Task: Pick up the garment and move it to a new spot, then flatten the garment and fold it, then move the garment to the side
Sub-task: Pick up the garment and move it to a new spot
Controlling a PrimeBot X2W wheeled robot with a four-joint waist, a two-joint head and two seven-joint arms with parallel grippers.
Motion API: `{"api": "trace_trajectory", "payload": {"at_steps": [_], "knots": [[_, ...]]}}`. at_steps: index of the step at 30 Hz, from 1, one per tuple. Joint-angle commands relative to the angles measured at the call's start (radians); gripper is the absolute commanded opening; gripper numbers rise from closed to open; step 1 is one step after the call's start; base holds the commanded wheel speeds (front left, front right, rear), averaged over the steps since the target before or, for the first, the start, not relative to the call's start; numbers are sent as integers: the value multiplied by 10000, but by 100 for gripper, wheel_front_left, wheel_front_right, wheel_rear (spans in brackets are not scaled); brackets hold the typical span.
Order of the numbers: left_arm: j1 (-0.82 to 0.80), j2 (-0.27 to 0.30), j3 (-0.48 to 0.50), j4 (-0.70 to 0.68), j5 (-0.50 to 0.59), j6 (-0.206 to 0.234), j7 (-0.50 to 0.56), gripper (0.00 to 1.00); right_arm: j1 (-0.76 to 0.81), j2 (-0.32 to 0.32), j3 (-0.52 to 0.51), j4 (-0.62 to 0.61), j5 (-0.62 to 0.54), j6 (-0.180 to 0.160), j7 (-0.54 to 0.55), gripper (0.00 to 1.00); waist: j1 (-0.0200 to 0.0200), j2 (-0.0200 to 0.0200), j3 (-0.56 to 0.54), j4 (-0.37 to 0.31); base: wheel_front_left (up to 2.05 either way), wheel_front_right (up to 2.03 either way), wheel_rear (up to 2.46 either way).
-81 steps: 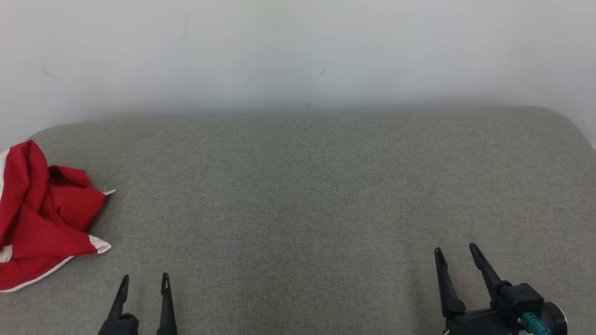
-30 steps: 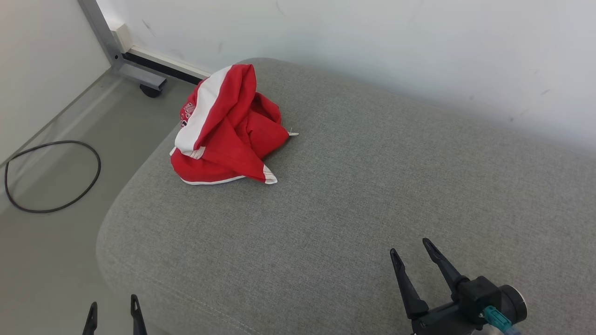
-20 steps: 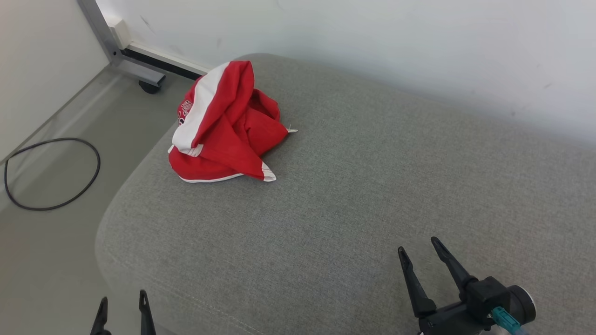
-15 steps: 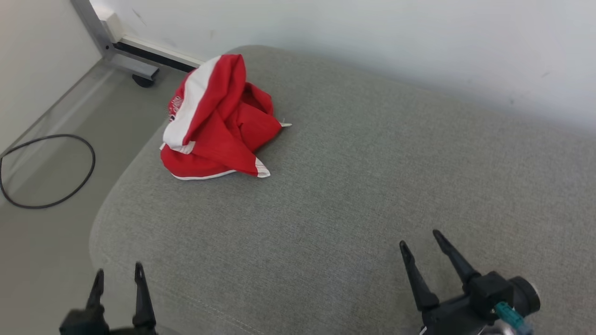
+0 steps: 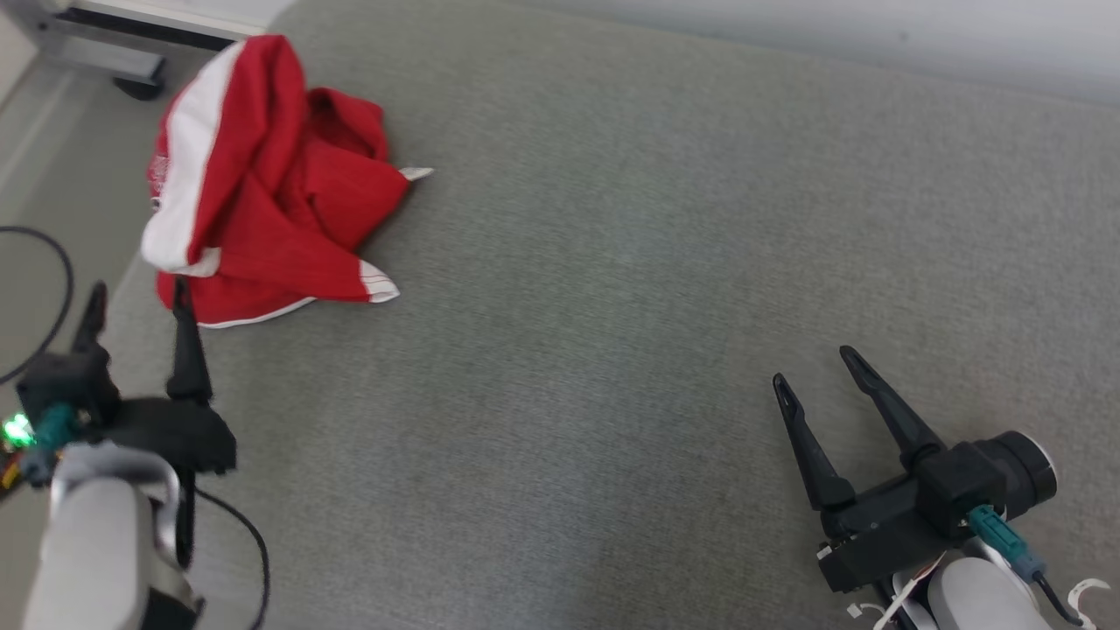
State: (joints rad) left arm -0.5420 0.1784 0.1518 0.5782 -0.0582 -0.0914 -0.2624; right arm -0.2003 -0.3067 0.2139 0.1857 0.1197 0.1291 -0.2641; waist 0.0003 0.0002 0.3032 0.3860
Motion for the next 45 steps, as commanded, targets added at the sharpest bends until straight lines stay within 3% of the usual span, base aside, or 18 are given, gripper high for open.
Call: {"api": "trace_trajectory", "payload": {"at_steps": [1, 6, 11, 17, 22, 23, 24, 25, 33, 38, 45], "knots": [[-326, 167, -14, 89, 76, -36, -39, 100, -119, -69, 34, -43, 30, 28, -6, 100, -3, -2, 808, -804, 0, 0, 0], [-1635, 865, -129, 1573, 245, -109, -34, 100, -344, -181, 175, -36, 176, 28, -4, 100, -3, -2, 1112, -1237, 0, 0, 0], [-2689, 1456, -113, 3084, 157, -88, 743, 100, -474, -171, 135, 81, 259, 28, -2, 100, -3, -2, 1222, -1600, 0, 0, 0], [-3637, 1947, -100, 4330, 240, 404, 1883, 100, -532, -173, 116, 142, 333, 22, 1, 100, -3, -2, 1393, -1869, 0, 0, 0], [-4050, 1978, 263, 4775, -189, 818, 2046, 100, -546, -112, 106, 274, 371, 21, 8, 100, -3, -2, 1454, -2003, 0, 0, 0], [-4072, 1964, 290, 4832, -232, 853, 2028, 97, -550, -93, 97, 299, 389, 21, 10, 100, -3, -2, 1445, -2022, 0, 0, 0], [-4081, 1940, 301, 4896, -259, 912, 2002, 45, -558, -75, 96, 319, 393, 21, 10, 100, -3, -2, 1431, -2036, 0, 0, 0], [-4089, 1910, 330, 4958, -296, 923, 1958, 0, -566, -65, 90, 331, 398, 21, 11, 100, -3, -2, 1419, -2047, 0, 0, 0], [-4301, 1981, 120, 4946, -205, 944, 1433, 0, -549, 102, 13, 378, 362, 21, 8, 100, -3, -2, 1158, -2089, 0, 0, 0], [-4828, 1971, -325, 4529, -75, 471, 902, 0, -432, 342, -22, 414, 363, 21, -2, 100, -3, -2, 734, -2120, 0, 0, 0], [-5513, 1412, -1139, 3998, 101, -70, 456, 0, -401, 736, -10, 480, 438, 22, -4, 100, -3, -2, 113, -2443, 0, 0, 0]]}}
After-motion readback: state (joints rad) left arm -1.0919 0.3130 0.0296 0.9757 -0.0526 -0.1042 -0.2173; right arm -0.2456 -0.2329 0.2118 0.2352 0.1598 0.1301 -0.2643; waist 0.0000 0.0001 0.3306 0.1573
